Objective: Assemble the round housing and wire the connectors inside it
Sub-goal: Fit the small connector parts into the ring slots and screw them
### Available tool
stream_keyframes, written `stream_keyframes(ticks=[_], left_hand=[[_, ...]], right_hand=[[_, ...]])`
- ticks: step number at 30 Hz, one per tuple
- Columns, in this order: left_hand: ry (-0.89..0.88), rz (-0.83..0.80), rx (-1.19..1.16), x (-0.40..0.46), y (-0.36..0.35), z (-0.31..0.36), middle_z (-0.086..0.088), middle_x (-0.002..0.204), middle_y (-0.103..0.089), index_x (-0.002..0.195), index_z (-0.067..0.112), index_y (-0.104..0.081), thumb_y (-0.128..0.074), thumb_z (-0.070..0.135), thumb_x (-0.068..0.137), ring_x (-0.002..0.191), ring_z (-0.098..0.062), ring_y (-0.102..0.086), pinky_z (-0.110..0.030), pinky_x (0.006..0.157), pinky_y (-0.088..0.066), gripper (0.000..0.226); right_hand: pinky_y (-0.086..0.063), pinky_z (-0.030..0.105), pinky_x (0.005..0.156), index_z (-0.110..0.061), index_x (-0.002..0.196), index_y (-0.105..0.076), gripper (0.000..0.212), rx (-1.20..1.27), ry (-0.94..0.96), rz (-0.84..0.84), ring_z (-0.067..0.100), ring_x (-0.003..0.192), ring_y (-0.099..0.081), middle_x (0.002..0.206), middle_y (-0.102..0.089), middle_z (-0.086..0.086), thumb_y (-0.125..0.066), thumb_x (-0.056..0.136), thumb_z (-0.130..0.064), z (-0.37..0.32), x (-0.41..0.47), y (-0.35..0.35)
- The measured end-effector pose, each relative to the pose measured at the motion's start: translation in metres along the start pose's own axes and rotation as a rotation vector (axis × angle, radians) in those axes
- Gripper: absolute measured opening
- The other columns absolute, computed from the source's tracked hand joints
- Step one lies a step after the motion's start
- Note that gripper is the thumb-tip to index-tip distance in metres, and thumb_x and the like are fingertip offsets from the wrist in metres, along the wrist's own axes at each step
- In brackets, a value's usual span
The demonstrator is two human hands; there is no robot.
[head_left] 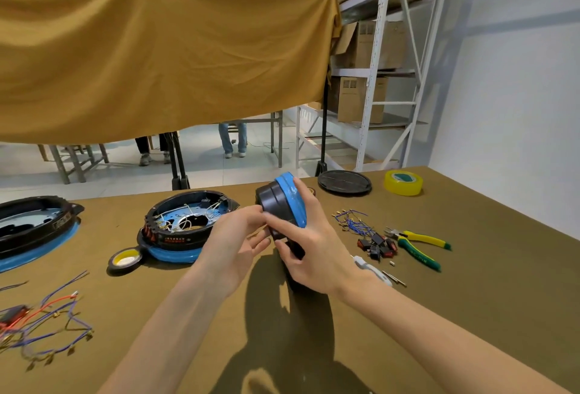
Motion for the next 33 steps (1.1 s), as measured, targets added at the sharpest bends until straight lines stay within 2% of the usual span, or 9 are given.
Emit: stream_keyframes(ticks=[3,5,8,13,16,23,26,29,33], left_hand=[[-0.052,0.0,0.069,0.001,0.006,0.002,-0.009,0.108,-0.078,0.116,0.012,-0.071,-0.069,0.009,0.089,0.11,-0.025,-0.071,-0.037,0.089,-0.056,0.028],[-0.073,0.018,0.074,0.004,0.013,0.003,-0.007,0.107,-0.078,0.117,0.012,-0.07,-0.069,0.01,0.088,0.106,-0.022,-0.073,-0.034,0.085,-0.055,0.029],[-0.029,0.041,0.021,0.01,0.029,0.006,-0.012,0.109,-0.078,0.121,0.009,-0.065,-0.069,0.013,0.091,0.098,-0.023,-0.077,-0.036,0.083,-0.057,0.03],[0.195,-0.029,0.018,0.015,0.053,-0.007,-0.023,0.113,-0.074,0.125,-0.006,-0.058,-0.072,0.034,0.091,0.105,-0.032,-0.074,-0.041,0.095,-0.055,0.055],[0.22,0.036,-0.006,0.019,0.065,-0.026,-0.021,0.111,-0.075,0.128,0.001,-0.062,-0.082,0.046,0.081,0.107,-0.031,-0.073,-0.043,0.101,-0.053,0.068],[0.347,-0.002,0.231,0.032,0.069,-0.072,-0.024,0.119,-0.064,0.127,0.011,-0.048,-0.088,0.055,0.064,0.11,-0.034,-0.068,-0.045,0.101,-0.054,0.087],[0.393,0.052,0.267,0.036,0.073,-0.092,-0.024,0.112,-0.067,0.118,-0.001,-0.054,-0.086,0.044,0.073,0.101,-0.034,-0.072,-0.042,0.087,-0.058,0.071],[0.365,0.106,0.275,0.04,0.077,-0.104,-0.024,0.108,-0.071,0.11,-0.001,-0.059,-0.083,0.039,0.08,0.093,-0.031,-0.076,-0.038,0.077,-0.061,0.055],[0.333,0.168,0.254,0.042,0.08,-0.108,-0.024,0.105,-0.072,0.109,-0.004,-0.058,-0.084,0.038,0.08,0.093,-0.031,-0.076,-0.037,0.077,-0.061,0.057]], right_hand=[[-0.04,0.021,0.102,-0.031,0.162,-0.009,0.104,-0.012,-0.272,0.027,0.026,0.141,-0.036,0.171,0.0,0.008,-0.08,0.086,-0.026,0.001,-0.002,-0.009],[-0.048,0.021,0.098,-0.027,0.162,0.002,0.111,0.075,-0.509,0.002,0.018,0.127,-0.051,0.161,-0.035,0.009,-0.079,0.087,-0.04,0.008,-0.003,-0.016],[-0.059,0.028,0.083,-0.02,0.154,-0.028,0.086,0.065,-0.499,-0.072,0.015,0.102,-0.068,0.118,-0.069,0.0,-0.077,0.088,-0.044,0.01,0.005,-0.019],[-0.057,0.04,0.085,-0.011,0.143,-0.048,0.062,-0.142,-0.17,-0.185,0.029,0.107,-0.068,0.123,-0.069,0.008,-0.078,0.089,-0.025,0.003,0.003,-0.032],[-0.059,0.043,0.077,-0.011,0.133,-0.052,0.051,-0.227,-0.01,-0.257,0.028,0.104,-0.068,0.125,-0.067,0.006,-0.078,0.088,-0.015,0.01,-0.012,-0.044],[-0.059,0.036,0.085,-0.018,0.131,-0.047,0.059,-0.299,0.083,-0.42,0.024,0.107,-0.068,0.134,-0.062,0.007,-0.082,0.084,-0.021,0.034,-0.047,-0.065],[-0.056,0.038,0.096,-0.022,0.135,-0.041,0.057,-0.31,0.073,-0.514,0.025,0.117,-0.061,0.14,-0.053,0.007,-0.074,0.09,-0.032,0.041,-0.06,-0.073],[-0.035,0.029,0.115,-0.03,0.142,-0.04,0.06,-0.159,-0.062,-0.515,0.015,0.138,-0.041,0.153,-0.042,-0.002,-0.055,0.094,-0.062,0.046,-0.068,-0.066],[-0.032,0.015,0.102,-0.027,0.124,-0.06,0.038,-0.022,-0.445,-0.136,0.003,0.122,-0.044,0.129,-0.053,-0.01,-0.042,0.103,-0.054,0.08,-0.074,-0.025]])
Point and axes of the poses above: each hand's wrist, its own x-axis towards the middle knuckle, its own y-axis out of the back of the hand, z = x × y, the point moved 6 cm from there along x, towards the middle knuckle
